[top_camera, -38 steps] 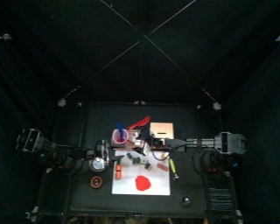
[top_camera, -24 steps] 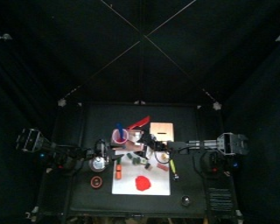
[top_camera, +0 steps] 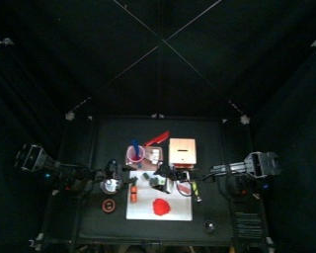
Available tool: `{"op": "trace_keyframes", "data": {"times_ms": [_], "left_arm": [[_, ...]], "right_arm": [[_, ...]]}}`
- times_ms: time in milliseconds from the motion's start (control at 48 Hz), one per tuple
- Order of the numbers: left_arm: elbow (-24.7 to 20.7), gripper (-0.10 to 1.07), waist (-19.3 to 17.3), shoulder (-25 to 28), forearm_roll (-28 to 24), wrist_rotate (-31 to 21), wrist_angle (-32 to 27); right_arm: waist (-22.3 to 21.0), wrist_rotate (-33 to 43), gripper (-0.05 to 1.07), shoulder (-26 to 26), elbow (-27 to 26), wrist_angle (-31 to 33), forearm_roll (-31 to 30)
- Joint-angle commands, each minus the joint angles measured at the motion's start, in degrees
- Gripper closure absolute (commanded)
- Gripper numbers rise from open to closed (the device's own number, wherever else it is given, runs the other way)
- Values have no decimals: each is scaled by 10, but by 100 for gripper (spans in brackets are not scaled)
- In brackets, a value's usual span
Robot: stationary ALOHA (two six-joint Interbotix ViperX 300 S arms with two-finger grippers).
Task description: Put carrot top into soy sauce bowl
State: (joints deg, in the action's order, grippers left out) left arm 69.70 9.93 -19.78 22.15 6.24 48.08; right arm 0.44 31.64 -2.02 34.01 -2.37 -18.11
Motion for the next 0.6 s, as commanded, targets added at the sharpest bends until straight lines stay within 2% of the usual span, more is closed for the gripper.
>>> {"op": "trace_keyframes", "data": {"times_ms": [0,208,375,583], "left_arm": [[-3,9,4,-9,-1,1,-25],[1,9,5,-33,9,-1,-91],[5,9,8,-72,20,3,-153],[0,9,4,-112,18,1,-290]], "right_arm": [[7,2,0,5,-30,-9,2],[12,1,0,37,-54,-13,24],[13,3,0,70,-94,-2,49],[14,-1,0,79,-110,18,48]]}}
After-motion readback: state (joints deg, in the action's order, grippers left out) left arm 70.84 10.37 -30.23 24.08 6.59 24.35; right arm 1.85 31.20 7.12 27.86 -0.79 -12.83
